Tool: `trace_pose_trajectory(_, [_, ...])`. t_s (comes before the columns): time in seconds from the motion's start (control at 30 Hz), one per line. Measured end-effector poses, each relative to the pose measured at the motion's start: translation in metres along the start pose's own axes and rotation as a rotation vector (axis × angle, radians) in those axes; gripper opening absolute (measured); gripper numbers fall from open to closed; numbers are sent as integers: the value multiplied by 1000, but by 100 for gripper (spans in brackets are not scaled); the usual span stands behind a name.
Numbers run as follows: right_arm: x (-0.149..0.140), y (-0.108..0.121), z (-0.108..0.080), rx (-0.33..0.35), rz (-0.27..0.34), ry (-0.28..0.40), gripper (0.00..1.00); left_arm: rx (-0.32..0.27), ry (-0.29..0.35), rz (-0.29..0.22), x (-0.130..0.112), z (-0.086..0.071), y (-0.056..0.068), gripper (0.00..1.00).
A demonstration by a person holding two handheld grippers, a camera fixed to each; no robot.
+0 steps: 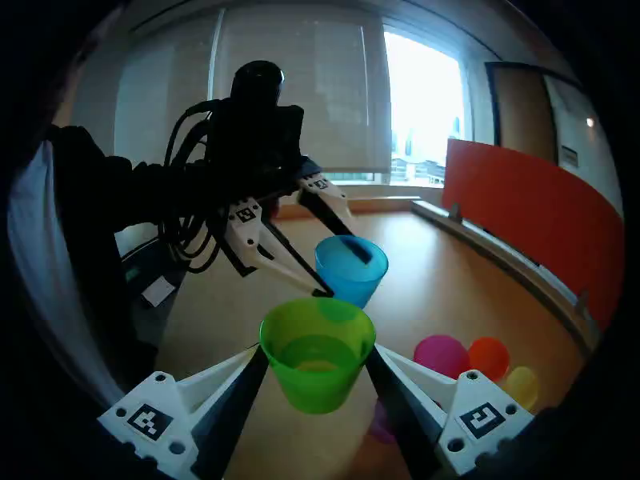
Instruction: Pour water
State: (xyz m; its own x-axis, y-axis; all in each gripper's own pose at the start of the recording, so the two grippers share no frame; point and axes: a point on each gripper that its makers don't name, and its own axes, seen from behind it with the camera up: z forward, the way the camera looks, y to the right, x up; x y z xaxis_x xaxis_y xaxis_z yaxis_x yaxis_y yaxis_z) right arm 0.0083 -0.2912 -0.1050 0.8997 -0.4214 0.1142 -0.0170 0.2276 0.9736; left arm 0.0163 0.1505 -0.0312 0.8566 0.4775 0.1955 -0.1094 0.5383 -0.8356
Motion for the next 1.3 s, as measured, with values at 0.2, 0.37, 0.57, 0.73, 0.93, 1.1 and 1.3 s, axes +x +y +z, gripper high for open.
trace_pose_trajectory(0.2, [-5,-1,2,10,-2,-20,88,-16,-31,14,-11,5,2,86])
trace_pose_trajectory(0.37, [-12,-1,4,14,-10,-37,88,-31,-48,22,-17,10,4,86])
trace_pose_trajectory(0.57, [-21,-2,7,23,-20,-67,88,-47,-71,31,-23,14,6,86])
trace_pose_trajectory(0.73, [-28,-5,10,31,-26,-88,88,-58,-88,46,-28,18,8,86])
trace_pose_trajectory(0.93, [-36,-7,12,37,-23,-105,88,-68,-102,56,-33,22,10,86])
trace_pose_trajectory(1.1, [-43,-8,14,38,-26,-121,88,-77,-112,60,-36,24,12,86])
trace_pose_trajectory(1.3, [-51,-10,15,44,-21,-134,88,-89,-133,70,-41,28,15,86])
